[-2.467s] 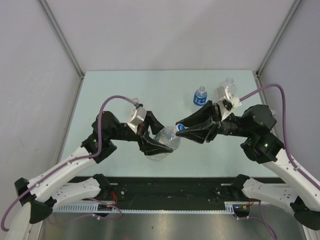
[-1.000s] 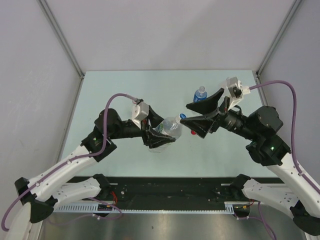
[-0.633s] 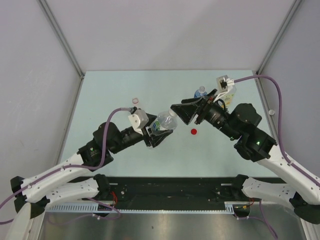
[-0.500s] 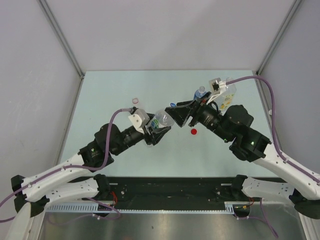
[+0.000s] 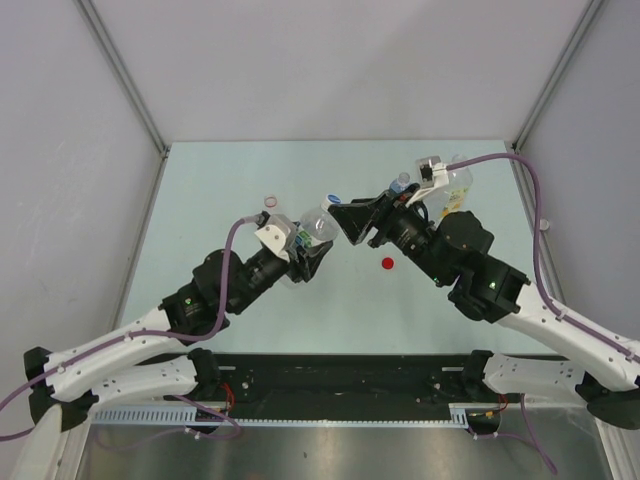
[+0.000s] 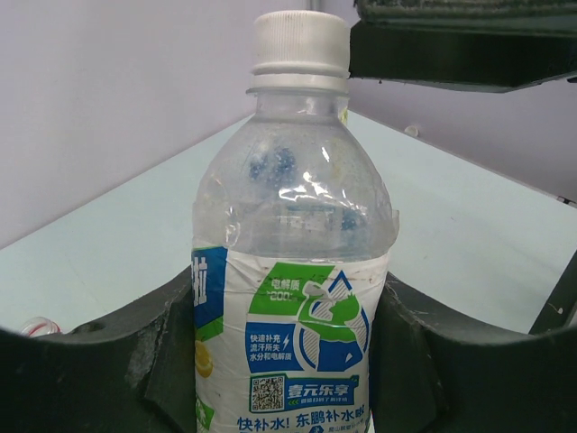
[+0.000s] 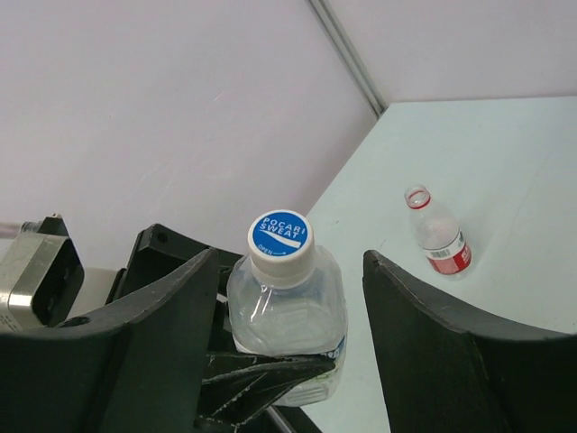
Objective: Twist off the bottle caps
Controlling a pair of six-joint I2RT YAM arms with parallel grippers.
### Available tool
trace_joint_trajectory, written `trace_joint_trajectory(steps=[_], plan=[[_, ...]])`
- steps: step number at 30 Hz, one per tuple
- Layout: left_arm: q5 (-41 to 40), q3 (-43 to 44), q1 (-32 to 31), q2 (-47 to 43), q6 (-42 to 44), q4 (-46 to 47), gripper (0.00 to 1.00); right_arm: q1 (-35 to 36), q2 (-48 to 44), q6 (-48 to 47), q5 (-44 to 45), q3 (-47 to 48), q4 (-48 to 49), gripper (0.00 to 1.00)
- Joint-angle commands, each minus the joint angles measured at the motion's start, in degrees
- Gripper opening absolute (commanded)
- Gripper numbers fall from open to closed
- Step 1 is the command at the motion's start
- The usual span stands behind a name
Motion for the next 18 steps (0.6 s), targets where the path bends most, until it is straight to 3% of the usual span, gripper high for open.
trace_joint_trajectory(steps=[1, 9, 18], plan=[[-1.85, -0.04, -0.99, -0.20, 1.30, 2.60, 0.00, -0.07, 1.19, -1.25, 1.66, 1.86, 5.25, 0.67], [-2.12, 0.04, -1.52, -0.38, 1.74, 2.25, 0.00, -1.30, 2.95, -0.46, -0.45, 1.86, 5.25, 0.61], [-2.03, 0.04, -2.05, -0.03, 1.83, 2.25, 0.00, -2.01, 3.56, -0.29, -1.95, 1.86, 5.60, 0.48]])
